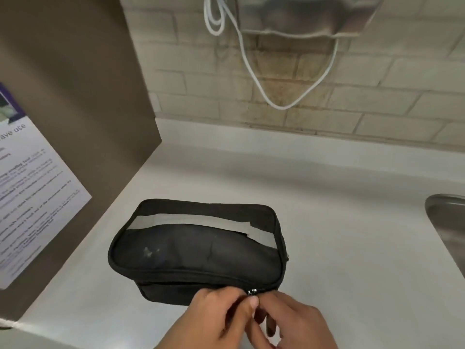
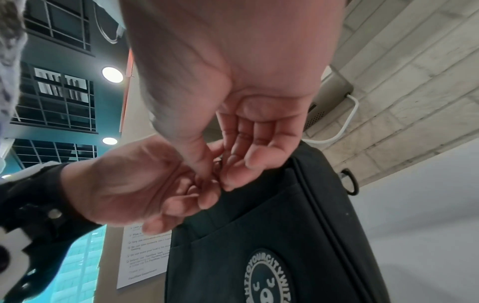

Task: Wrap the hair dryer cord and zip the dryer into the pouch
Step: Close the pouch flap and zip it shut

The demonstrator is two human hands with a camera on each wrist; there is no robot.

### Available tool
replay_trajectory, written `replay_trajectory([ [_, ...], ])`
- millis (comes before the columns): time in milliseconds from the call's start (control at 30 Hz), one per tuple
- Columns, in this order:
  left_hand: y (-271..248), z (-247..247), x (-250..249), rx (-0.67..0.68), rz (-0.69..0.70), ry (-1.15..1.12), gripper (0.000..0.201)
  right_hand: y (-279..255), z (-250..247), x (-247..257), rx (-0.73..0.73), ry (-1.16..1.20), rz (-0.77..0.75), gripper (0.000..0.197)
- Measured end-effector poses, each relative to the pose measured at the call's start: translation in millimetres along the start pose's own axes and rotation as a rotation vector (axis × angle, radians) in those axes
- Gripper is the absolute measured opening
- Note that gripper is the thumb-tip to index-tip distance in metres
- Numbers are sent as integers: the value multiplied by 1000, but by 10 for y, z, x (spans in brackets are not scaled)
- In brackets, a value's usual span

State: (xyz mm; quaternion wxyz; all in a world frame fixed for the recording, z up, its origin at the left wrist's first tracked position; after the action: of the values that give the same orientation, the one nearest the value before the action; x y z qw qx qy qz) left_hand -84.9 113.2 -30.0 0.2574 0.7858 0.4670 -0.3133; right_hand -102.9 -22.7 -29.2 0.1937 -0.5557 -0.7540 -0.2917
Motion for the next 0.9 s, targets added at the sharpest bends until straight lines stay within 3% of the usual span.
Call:
replay_trajectory([
  [133, -10, 25, 30, -13, -12, 4, 17, 30, -40, -77, 148, -13, -31, 17],
  [233, -25, 37, 43, -37, -2, -2, 28, 38, -92, -97, 186, -17, -106, 18],
  [333, -59, 59, 49, -30, 49, 55, 42, 61, -221, -55, -2, 44, -199, 13],
  [433, -67, 52, 37, 3, 112, 170, 23, 104, -271, -74, -237, -38, -285, 10],
  [500, -66, 20, 15, 39, 139, 215, 7, 156, -187, -108, -259, -149, -340, 13],
  [667, -130, -126, 133, 56, 109, 337, 10, 227, -183, -155, -307, -250, -418, 3],
  [800, -313, -499, 290, 88, 149, 425, 3, 233, -283, -186, -297, -315, -442, 11],
  [900, -461, -824, 479, 82, 144, 458, 19, 251, -302, -185, -277, -363, -422, 13],
])
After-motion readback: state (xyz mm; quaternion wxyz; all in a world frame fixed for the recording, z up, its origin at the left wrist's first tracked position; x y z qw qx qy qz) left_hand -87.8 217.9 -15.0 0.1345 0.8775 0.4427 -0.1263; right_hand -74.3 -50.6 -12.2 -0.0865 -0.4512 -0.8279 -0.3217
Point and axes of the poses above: each hand's wrist, its own y-axis towards the middle knuckle, its own z-axis out of the palm, x = y × z, the point moved 5 cm from there along y, towards the middle knuckle, and after that the axes turned 6 degrees about z, right-handed, at the moved point
